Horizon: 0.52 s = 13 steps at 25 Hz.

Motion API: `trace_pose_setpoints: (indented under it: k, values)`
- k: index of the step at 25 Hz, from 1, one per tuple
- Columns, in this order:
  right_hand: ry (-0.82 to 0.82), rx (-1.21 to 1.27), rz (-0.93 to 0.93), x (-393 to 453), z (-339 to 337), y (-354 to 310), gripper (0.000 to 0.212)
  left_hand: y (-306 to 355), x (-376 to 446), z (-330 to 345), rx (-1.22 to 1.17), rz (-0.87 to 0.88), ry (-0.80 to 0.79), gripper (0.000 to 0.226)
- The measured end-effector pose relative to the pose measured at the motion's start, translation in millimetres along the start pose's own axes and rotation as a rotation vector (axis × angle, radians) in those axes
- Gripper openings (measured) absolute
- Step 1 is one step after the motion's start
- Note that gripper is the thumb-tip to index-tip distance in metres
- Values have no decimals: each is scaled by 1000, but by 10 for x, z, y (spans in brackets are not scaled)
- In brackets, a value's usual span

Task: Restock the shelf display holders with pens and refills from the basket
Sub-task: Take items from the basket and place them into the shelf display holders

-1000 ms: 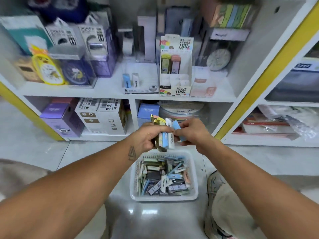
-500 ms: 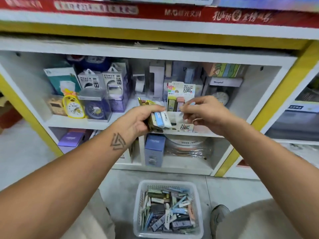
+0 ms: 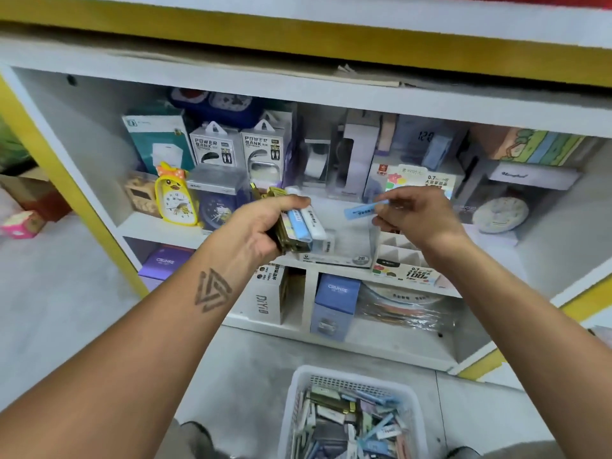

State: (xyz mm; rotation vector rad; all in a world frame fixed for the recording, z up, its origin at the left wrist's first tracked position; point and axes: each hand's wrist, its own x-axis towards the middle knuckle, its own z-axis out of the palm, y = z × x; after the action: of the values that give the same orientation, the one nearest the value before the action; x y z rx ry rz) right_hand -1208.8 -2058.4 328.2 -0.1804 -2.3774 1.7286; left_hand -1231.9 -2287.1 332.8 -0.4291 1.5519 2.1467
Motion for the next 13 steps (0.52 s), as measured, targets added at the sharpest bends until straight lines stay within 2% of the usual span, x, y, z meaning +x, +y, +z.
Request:
trace_pose_setpoints:
  k: [7,9,13]
  values:
    - [21,-501,-405,195,551,161,14,20,92,-188,22,-37,23,12]
    - [-25,-523,-452,205,651,192,13,30,114,-212,25,-44,31,11]
    - [-115,-574,-426,251,725,279,13,14,137,-285,58,-47,62,12]
